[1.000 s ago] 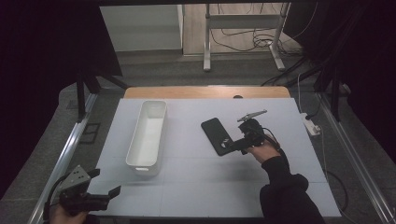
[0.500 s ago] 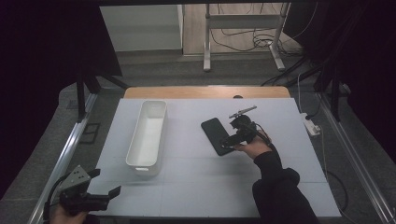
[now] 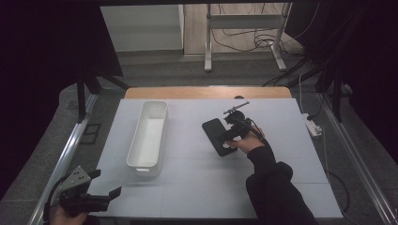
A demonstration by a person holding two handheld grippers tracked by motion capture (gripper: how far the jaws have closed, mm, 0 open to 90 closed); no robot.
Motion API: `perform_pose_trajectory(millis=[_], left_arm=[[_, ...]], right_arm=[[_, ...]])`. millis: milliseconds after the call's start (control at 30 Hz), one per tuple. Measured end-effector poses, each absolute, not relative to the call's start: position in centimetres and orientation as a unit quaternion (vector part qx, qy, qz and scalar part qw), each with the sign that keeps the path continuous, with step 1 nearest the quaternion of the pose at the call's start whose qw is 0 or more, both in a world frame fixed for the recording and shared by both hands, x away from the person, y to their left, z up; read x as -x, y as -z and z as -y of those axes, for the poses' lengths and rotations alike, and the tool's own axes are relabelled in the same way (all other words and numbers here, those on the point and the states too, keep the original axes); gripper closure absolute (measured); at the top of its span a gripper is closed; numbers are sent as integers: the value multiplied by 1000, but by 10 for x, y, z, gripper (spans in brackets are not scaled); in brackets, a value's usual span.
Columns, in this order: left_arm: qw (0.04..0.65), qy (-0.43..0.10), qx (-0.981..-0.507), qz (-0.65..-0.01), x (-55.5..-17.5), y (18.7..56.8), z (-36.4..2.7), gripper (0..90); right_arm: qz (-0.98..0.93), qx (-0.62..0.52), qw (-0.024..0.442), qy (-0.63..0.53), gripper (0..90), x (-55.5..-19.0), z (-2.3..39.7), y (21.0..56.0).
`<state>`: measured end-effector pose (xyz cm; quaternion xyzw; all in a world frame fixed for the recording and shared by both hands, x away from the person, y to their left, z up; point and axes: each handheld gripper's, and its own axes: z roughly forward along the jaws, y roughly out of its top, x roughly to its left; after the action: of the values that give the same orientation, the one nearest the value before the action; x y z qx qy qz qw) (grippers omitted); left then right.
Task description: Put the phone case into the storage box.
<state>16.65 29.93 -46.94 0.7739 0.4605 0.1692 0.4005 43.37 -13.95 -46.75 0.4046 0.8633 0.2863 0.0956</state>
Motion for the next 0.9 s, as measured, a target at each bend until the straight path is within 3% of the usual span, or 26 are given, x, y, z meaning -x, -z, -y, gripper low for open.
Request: perform_pose_trajectory(millis=[133,400,500,533,800,833,900], left_arm=[[402,-168,-773,-461,-166,469,-299,10],[402,-169,-773,-460,-166,470,-300,10],[402,-169,-773,-460,-166,470,-300,10],[402,-169,-773,-460,-166,469,-300,10],[402,-169,-774,-458,-166,469,-300,10],[402,-169,-774,-458,-166,469,-300,10],[402,-169,-774,-458,-166,469,-300,10]], right_arm=[[-866,-403,95,-281,4,-440,134,468],[-872,-396,102,-271,131,-450,121,470],[-875,-390,103,-266,257,-451,119,471],[-876,-390,105,-264,344,-451,118,471],[-889,-370,102,-251,800,-453,116,475],[-889,-370,102,-251,800,-453,116,475],[-889,-369,97,-252,888,-455,117,477]])
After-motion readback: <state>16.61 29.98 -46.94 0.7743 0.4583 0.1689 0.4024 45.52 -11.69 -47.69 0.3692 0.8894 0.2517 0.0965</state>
